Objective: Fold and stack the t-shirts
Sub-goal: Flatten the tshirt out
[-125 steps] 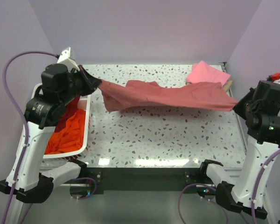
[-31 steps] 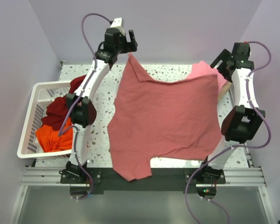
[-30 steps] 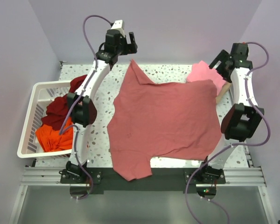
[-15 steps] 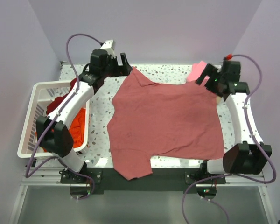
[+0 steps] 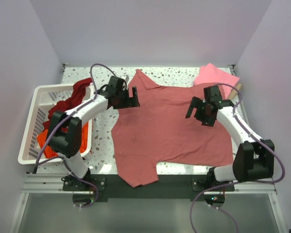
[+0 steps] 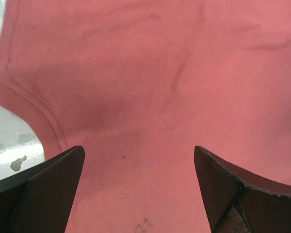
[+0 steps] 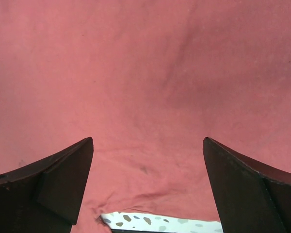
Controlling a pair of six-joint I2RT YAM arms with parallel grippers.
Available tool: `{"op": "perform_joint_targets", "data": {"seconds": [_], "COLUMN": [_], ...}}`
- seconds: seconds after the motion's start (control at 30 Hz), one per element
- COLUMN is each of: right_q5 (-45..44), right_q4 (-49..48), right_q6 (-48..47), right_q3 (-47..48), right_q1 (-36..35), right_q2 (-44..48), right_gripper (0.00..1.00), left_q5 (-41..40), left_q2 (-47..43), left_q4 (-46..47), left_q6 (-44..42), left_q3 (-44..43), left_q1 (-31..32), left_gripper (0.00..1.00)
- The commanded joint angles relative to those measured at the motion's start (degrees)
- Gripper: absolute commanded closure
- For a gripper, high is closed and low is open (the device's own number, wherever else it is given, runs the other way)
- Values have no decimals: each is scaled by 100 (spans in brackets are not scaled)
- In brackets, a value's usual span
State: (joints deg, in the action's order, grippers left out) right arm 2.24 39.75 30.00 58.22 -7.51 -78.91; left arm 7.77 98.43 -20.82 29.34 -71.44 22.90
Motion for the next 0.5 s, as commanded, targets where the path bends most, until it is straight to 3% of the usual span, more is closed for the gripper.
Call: {"op": "perform_joint_targets", "data": {"seconds": [0.0, 0.47], "right_q5": [-215, -549], "right_q4": [-222, -635], "right_q6": [68, 243], "right_q3": [-56, -92], "right_q1": [-23, -31], "right_q2": [-308, -1530], "right_gripper": [3, 3], "left_q5": [84, 67], "left_q2": [325, 1423], "left_q4": [8, -27], "left_q6": [72, -245], "left_q3": [25, -335], "left_q1": [-22, -118], "left_gripper": [0, 0]}}
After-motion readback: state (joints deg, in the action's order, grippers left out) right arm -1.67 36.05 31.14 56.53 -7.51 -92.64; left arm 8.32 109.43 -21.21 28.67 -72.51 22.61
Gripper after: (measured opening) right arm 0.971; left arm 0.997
